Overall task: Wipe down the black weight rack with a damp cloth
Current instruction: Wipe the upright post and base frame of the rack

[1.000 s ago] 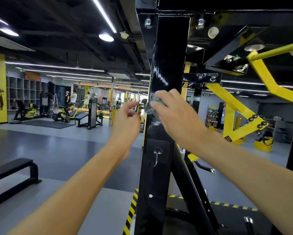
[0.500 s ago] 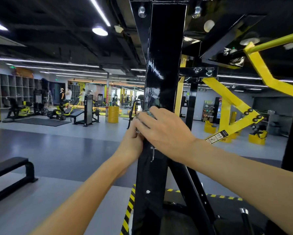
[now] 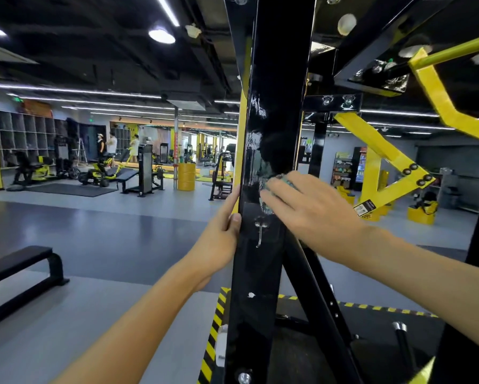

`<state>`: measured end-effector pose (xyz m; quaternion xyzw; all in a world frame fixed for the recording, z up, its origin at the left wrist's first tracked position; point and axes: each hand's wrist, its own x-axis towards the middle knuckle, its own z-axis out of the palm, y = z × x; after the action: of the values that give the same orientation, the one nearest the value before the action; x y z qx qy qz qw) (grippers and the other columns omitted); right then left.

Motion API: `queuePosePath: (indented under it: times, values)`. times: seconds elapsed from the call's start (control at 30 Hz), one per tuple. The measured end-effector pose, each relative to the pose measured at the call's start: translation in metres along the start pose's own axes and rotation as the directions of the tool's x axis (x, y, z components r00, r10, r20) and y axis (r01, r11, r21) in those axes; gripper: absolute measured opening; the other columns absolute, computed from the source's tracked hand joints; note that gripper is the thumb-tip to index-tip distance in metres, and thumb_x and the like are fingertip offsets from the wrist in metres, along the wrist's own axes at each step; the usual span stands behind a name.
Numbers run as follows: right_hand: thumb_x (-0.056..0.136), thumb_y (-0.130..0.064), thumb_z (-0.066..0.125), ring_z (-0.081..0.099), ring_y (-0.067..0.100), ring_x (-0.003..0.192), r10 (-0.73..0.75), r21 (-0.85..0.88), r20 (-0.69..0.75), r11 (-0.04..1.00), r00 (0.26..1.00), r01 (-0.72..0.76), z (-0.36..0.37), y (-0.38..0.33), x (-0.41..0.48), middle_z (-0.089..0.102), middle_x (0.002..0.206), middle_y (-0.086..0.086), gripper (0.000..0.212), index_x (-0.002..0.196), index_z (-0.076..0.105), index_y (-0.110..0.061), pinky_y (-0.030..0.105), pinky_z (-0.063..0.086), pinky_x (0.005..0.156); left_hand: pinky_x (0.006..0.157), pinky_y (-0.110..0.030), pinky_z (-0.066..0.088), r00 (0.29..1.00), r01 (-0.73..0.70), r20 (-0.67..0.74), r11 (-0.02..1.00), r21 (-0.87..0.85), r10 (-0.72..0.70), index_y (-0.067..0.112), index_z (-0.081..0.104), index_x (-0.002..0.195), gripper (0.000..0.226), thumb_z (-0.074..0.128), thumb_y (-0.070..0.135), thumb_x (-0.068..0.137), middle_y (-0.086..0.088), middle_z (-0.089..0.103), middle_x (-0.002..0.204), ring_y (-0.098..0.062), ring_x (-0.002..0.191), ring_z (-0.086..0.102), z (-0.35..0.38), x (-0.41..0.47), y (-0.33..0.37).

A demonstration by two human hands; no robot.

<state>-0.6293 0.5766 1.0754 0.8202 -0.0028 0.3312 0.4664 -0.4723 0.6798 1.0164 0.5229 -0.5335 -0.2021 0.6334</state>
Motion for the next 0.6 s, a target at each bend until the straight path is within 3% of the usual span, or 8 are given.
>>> queuePosePath:
  times: [0.07, 0.13, 0.2, 0.3, 0.4, 0.47, 0.53, 0.6]
  values:
    - [0.084, 0.014, 0.048, 0.056, 0.035, 0.084, 0.133, 0.052, -0.091, 0.99, 0.987, -0.129, -0.003, 0.016, 0.008, 0.062, 0.105, 0.023, 0.032, 0.111, 0.063, 0.007, 0.041, 0.051, 0.068, 0.091, -0.023, 0.055, 1.0, 0.006, 0.01, 1.0, -0.008, -0.006, 0.064, 0.029, 0.126, 0.043, 0.03, 0.026, 0.107, 0.007, 0.052, 0.144, -0.011, 0.127, 0.055, 0.0, 0.001, 0.0]
    - [0.072, 0.021, 0.06, 0.053, 0.033, 0.086, 0.319, 0.126, -0.197, 0.946, 0.927, -0.299, -0.005, 0.023, 0.014, 0.062, 0.108, 0.023, 0.043, 0.112, 0.065, 0.006, 0.039, 0.047, 0.071, 0.078, -0.015, 0.055, 1.0, 0.004, 0.011, 1.0, -0.001, -0.004, 0.065, 0.027, 0.122, 0.041, 0.029, 0.027, 0.107, 0.007, 0.054, 0.141, -0.01, 0.122, 0.058, 0.001, 0.001, 0.001]
    - [0.077, 0.02, 0.056, 0.05, 0.032, 0.09, 0.301, 0.145, -0.204, 0.95, 0.932, -0.276, 0.003, 0.009, 0.009, 0.062, 0.108, 0.022, 0.038, 0.112, 0.065, 0.007, 0.039, 0.047, 0.073, 0.073, -0.014, 0.054, 1.0, -0.01, 0.013, 1.0, 0.001, 0.01, 0.062, 0.026, 0.126, 0.039, 0.029, 0.029, 0.106, 0.008, 0.055, 0.138, -0.007, 0.116, 0.06, 0.002, 0.001, 0.001]
    - [0.091, 0.011, 0.037, 0.052, 0.033, 0.089, 0.109, 0.154, -0.123, 0.984, 0.986, -0.09, 0.009, -0.006, -0.013, 0.062, 0.106, 0.021, 0.036, 0.114, 0.064, 0.006, 0.038, 0.048, 0.069, 0.079, -0.02, 0.056, 0.999, -0.03, 0.018, 0.999, 0.012, 0.03, 0.059, 0.024, 0.138, 0.044, 0.03, 0.031, 0.104, 0.009, 0.055, 0.139, -0.007, 0.115, 0.062, 0.002, 0.002, -0.003]
    - [0.078, 0.02, 0.057, 0.055, 0.035, 0.093, 0.299, 0.23, -0.149, 0.938, 0.943, -0.261, 0.01, 0.013, -0.011, 0.06, 0.112, 0.023, 0.041, 0.116, 0.064, 0.006, 0.04, 0.053, 0.069, 0.092, -0.028, 0.056, 0.998, -0.056, 0.027, 0.997, 0.05, 0.054, 0.062, 0.023, 0.137, 0.044, 0.029, 0.04, 0.099, 0.006, 0.058, 0.137, -0.013, 0.119, 0.06, 0.003, 0.002, -0.005]
    - [0.075, 0.021, 0.065, 0.055, 0.036, 0.093, 0.408, 0.245, -0.157, 0.898, 0.9, -0.365, 0.008, 0.014, -0.002, 0.058, 0.111, 0.023, 0.045, 0.117, 0.063, 0.006, 0.041, 0.053, 0.072, 0.091, -0.026, 0.055, 0.998, -0.066, 0.023, 0.997, 0.052, 0.064, 0.064, 0.024, 0.132, 0.042, 0.029, 0.043, 0.096, 0.008, 0.058, 0.136, -0.01, 0.12, 0.06, 0.004, 0.002, -0.004]
    - [0.086, 0.016, 0.053, 0.053, 0.034, 0.091, 0.31, 0.204, -0.159, 0.939, 0.937, -0.276, 0.011, 0.001, -0.01, 0.059, 0.107, 0.023, 0.032, 0.115, 0.064, 0.008, 0.039, 0.049, 0.07, 0.091, -0.025, 0.055, 0.998, -0.058, 0.015, 0.997, 0.051, 0.058, 0.066, 0.028, 0.131, 0.041, 0.029, 0.04, 0.099, 0.011, 0.058, 0.136, -0.007, 0.12, 0.06, 0.003, 0.002, -0.009]
    - [0.1, 0.008, 0.026, 0.055, 0.035, 0.083, 0.189, 0.198, -0.106, 0.966, 0.976, -0.166, 0.014, -0.02, -0.031, 0.062, 0.101, 0.022, 0.041, 0.11, 0.066, 0.01, 0.042, 0.051, 0.064, 0.101, -0.036, 0.052, 0.999, -0.035, 0.032, 0.997, 0.069, 0.033, 0.059, 0.026, 0.145, 0.047, 0.028, 0.036, 0.104, 0.007, 0.055, 0.142, -0.013, 0.126, 0.057, 0.001, 0.001, -0.02]
